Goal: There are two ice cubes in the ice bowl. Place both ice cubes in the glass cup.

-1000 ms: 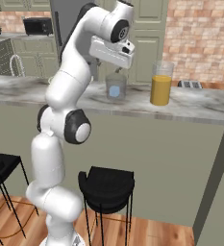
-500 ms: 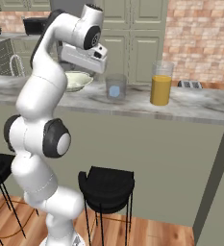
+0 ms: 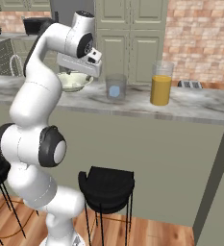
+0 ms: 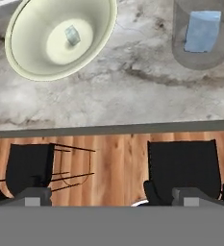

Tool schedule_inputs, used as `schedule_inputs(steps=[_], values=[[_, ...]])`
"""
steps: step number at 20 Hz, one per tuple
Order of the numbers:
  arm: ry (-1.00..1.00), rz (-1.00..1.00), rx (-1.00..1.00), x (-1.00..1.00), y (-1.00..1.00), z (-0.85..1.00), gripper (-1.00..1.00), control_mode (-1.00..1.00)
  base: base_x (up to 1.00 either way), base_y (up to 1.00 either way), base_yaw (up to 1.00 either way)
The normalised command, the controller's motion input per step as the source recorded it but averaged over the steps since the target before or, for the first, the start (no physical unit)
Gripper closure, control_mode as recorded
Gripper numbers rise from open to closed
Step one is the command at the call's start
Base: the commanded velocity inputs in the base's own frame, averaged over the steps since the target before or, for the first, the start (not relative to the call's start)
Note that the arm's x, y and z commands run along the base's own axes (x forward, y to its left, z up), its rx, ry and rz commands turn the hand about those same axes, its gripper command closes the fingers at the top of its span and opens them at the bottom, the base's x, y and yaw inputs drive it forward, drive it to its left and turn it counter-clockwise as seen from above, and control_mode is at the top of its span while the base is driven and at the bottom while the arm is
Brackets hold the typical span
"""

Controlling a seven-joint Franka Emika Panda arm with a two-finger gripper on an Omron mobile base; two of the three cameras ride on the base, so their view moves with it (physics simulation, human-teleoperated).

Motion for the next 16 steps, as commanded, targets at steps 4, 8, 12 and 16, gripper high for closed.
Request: schedule_inputs(steps=[4,8,12,16], values=[[0.00,0.00,0.00,0.38,0.00,0.00,-1.00,-1.00,0.00,0.00,0.00],[0.00,0.00,0.00,0.33,0.00,0.00,-1.00,-1.00,0.00,0.00,0.00],[0.00,0.00,0.00,0.30,0.12,0.00,-1.00,-1.00,0.00,0.00,0.00],[0.00,0.00,-0.04,0.17,0.40,-0.11,-1.00,-1.00,0.00,0.00,0.00]])
